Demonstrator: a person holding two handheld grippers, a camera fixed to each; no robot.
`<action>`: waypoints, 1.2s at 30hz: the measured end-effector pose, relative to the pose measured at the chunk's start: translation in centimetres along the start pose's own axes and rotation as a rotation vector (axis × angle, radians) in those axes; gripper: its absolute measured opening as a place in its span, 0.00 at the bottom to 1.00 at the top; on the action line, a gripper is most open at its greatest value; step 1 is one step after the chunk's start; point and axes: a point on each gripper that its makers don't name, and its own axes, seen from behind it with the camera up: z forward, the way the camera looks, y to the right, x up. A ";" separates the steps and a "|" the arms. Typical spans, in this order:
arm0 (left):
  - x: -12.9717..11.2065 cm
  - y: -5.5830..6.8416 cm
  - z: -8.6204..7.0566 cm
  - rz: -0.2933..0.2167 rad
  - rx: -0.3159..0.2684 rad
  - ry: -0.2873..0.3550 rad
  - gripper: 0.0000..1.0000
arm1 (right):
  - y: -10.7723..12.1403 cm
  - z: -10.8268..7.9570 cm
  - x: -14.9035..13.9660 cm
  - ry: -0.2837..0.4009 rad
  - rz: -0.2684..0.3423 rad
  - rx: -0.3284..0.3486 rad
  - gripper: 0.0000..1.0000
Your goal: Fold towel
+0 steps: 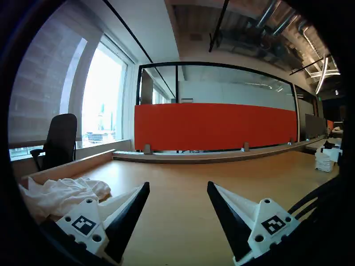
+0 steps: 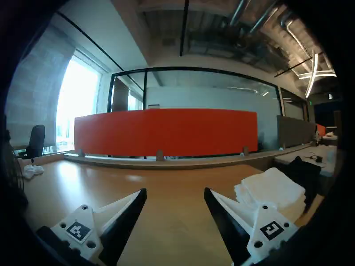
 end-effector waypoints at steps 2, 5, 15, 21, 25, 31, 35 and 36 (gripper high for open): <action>0.0 0.0 0.0 0.000 0.000 0.000 0.96 | -0.2 -0.1 0.0 0.002 -0.006 0.003 1.00; 0.0 0.0 0.0 0.000 0.000 0.000 0.96 | -0.2 -0.1 0.1 0.003 -0.007 0.003 1.00; 0.0 0.0 0.0 0.000 0.000 0.000 0.96 | -0.3 -0.1 0.1 0.002 -0.007 0.003 1.00; 0.0 0.0 0.0 0.000 0.000 0.000 0.96 | -0.3 -0.1 0.1 0.002 -0.007 -0.001 1.00; 0.0 0.0 0.0 0.000 0.000 0.000 0.96 | -0.3 -0.1 0.1 0.001 -0.007 0.000 1.00; 0.0 0.0 0.0 0.000 0.000 0.000 0.96 | -0.2 -0.1 0.1 0.001 -0.007 0.000 1.00; 0.0 0.0 0.0 0.000 0.000 0.000 0.96 | -0.2 -0.1 0.1 0.001 -0.007 -0.001 1.00; 0.1 0.0 0.0 0.000 0.000 0.000 0.96 | -0.2 -0.1 0.1 0.001 -0.007 -0.001 1.00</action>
